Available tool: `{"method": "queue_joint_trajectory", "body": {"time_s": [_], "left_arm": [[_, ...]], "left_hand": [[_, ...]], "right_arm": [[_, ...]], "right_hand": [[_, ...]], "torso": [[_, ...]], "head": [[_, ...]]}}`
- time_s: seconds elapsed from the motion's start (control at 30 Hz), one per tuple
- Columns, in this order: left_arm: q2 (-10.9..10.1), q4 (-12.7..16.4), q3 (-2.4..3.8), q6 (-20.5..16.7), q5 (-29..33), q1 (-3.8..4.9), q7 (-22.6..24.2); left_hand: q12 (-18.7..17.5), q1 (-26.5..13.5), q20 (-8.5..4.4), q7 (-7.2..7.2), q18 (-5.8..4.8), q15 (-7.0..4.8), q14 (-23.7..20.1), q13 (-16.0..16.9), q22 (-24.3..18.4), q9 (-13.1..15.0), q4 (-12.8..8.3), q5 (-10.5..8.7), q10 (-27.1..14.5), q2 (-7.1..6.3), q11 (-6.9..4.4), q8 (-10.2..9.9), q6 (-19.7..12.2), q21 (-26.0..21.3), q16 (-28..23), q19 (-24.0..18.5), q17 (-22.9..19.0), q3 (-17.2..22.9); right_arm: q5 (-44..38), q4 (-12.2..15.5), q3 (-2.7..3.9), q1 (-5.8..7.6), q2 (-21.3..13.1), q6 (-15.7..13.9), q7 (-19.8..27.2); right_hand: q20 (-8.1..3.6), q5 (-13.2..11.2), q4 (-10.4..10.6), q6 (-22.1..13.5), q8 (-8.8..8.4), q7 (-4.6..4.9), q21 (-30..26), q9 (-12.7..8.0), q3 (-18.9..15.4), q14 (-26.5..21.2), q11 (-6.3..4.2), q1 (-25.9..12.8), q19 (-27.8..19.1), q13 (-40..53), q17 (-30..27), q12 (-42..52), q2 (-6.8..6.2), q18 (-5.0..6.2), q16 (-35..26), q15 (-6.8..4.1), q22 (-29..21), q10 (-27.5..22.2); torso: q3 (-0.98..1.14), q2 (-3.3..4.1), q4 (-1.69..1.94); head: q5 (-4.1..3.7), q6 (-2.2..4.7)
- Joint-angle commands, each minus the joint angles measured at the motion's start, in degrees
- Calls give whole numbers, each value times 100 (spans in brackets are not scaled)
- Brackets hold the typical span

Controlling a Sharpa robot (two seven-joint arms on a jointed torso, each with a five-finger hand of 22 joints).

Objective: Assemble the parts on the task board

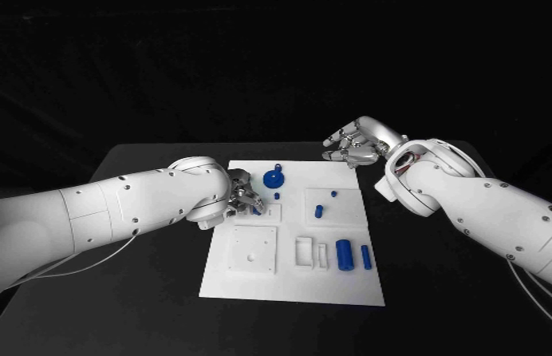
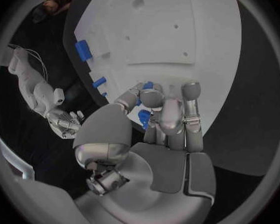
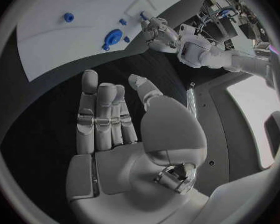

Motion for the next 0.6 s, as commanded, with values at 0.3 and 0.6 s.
{"method": "queue_joint_trajectory", "body": {"time_s": [0.3,0.6], "left_arm": [[7,5,-4,154,-21,-9,-1],[21,-14,-4,176,-24,-9,-6]], "left_hand": [[6,291,8,-746,32,-2,-7,-4,177,-2,7,5,167,209,-117,24,781,-39,17,-15,-8,33],[6,291,8,-746,32,-2,-7,-4,177,-2,7,5,167,209,-117,24,781,-39,17,-15,-8,33]], "right_arm": [[-39,5,2,-3,-5,52,27],[-39,4,2,-3,-5,49,28]], "right_hand": [[18,36,-7,-22,-31,7,-28,-8,37,-40,-10,-42,-3,-6,-5,-17,-5,28,4,5,6,-45],[18,36,-7,-22,-31,7,-28,-8,37,-40,-10,-42,-3,-6,-5,-17,-5,28,4,5,6,-45]], "torso": [[2,0,-1],[2,1,-2]], "head": [[6,-3],[1,-5]]}}
